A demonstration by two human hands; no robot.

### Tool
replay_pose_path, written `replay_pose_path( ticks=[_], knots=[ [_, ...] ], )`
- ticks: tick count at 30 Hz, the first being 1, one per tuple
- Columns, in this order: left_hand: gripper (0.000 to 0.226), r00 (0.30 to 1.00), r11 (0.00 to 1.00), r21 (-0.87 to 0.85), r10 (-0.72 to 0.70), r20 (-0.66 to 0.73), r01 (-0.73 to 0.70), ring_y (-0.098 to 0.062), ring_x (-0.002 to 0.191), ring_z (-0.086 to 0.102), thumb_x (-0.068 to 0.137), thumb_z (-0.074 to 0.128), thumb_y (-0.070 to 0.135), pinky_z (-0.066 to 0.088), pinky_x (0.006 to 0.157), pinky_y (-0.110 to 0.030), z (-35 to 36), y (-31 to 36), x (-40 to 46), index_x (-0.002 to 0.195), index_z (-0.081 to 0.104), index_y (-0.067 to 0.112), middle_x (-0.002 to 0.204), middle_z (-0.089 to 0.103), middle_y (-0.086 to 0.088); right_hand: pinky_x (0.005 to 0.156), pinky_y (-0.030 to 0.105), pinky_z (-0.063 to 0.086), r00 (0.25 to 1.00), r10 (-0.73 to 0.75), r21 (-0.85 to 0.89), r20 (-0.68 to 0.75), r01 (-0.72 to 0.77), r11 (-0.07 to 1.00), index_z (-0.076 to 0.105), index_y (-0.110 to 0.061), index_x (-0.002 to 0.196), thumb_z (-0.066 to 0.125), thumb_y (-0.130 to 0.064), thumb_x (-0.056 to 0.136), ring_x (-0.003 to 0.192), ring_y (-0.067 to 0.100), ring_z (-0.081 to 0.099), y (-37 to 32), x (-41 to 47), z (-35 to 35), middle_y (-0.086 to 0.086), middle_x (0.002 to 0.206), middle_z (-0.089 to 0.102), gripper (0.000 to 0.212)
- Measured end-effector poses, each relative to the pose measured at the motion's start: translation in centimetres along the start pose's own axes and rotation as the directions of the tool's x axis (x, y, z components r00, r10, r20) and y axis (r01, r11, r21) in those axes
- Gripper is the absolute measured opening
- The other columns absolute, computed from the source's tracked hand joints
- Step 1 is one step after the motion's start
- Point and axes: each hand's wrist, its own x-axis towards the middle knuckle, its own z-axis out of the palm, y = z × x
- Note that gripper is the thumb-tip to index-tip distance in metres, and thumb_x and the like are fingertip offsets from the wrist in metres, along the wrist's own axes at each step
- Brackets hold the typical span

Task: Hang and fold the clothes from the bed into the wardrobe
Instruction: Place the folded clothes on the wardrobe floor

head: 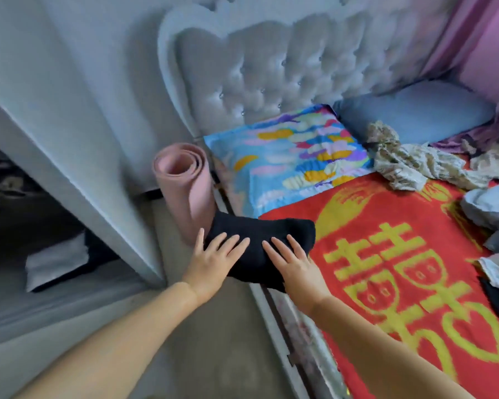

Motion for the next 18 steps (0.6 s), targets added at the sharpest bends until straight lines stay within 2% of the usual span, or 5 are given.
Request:
replay_pose_path(
  ticks=[2, 5, 8, 10, 18],
  knots=[
    [0.088, 0.996, 0.997, 0.009, -0.076, 0.041, 0.076, -0.026, 0.098, 0.069, 0.037, 0.09, -0.001, 0.051, 0.084, -0.061, -0.2, -3.5, -4.9, 0.12, 0.067, 0.018, 0.111, 0.071, -0.003, 0.115, 0.043, 0.028, 0.995, -0.101, -0.016, 0.024, 0.101, 0.995, -0.005, -0.031, 0.153, 0.049, -0.012, 0.095, 0.148, 0.024, -0.005, -5.0, 1.5, 0.4, -0.009, 0.161, 0.001, 0.081],
    [0.09, 0.983, 0.987, 0.033, -0.16, 0.085, 0.158, -0.025, 0.098, 0.069, 0.036, 0.09, 0.002, 0.051, 0.088, -0.055, -0.2, -8.3, -12.6, 0.122, 0.066, 0.017, 0.111, 0.071, -0.002, 0.116, 0.042, 0.025, 0.965, -0.247, -0.011, 0.085, 0.249, 0.969, -0.004, -0.03, 0.153, 0.055, -0.026, 0.094, 0.148, 0.025, -0.005, -13.1, 3.0, 1.6, -0.007, 0.161, 0.002, 0.084],
    [0.095, 0.967, 0.976, 0.05, -0.217, 0.134, 0.212, -0.024, 0.094, 0.07, 0.029, 0.089, 0.001, 0.052, 0.088, -0.054, 0.0, -12.5, -19.5, 0.12, 0.067, 0.016, 0.108, 0.072, -0.003, 0.117, 0.043, 0.022, 0.934, -0.328, -0.018, 0.141, 0.334, 0.942, -0.006, -0.03, 0.153, 0.057, -0.035, 0.092, 0.148, 0.025, -0.006, -20.5, 3.8, 3.2, -0.007, 0.161, 0.0, 0.088],
    [0.099, 0.962, 0.968, 0.062, -0.248, 0.118, 0.242, -0.025, 0.094, 0.07, 0.025, 0.089, 0.0, 0.053, 0.088, -0.053, 0.4, -15.4, -23.6, 0.12, 0.067, 0.015, 0.107, 0.072, -0.004, 0.118, 0.043, 0.022, 0.92, -0.362, -0.023, 0.149, 0.369, 0.929, -0.007, -0.03, 0.153, 0.056, -0.039, 0.092, 0.148, 0.024, -0.006, -25.1, 4.0, 4.2, -0.008, 0.161, -0.001, 0.088],
    [0.092, 0.9, 0.913, 0.046, -0.408, 0.15, 0.406, -0.023, 0.09, 0.071, 0.03, 0.091, 0.005, 0.054, 0.086, -0.051, 1.5, -27.4, -41.2, 0.118, 0.069, 0.017, 0.104, 0.073, -0.003, 0.115, 0.04, 0.024, 0.847, -0.506, 0.005, 0.165, 0.512, 0.859, -0.005, -0.032, 0.153, 0.058, -0.023, 0.091, 0.149, 0.022, -0.003, -45.9, 5.3, 8.2, -0.009, 0.161, 0.002, 0.089]
  ],
)
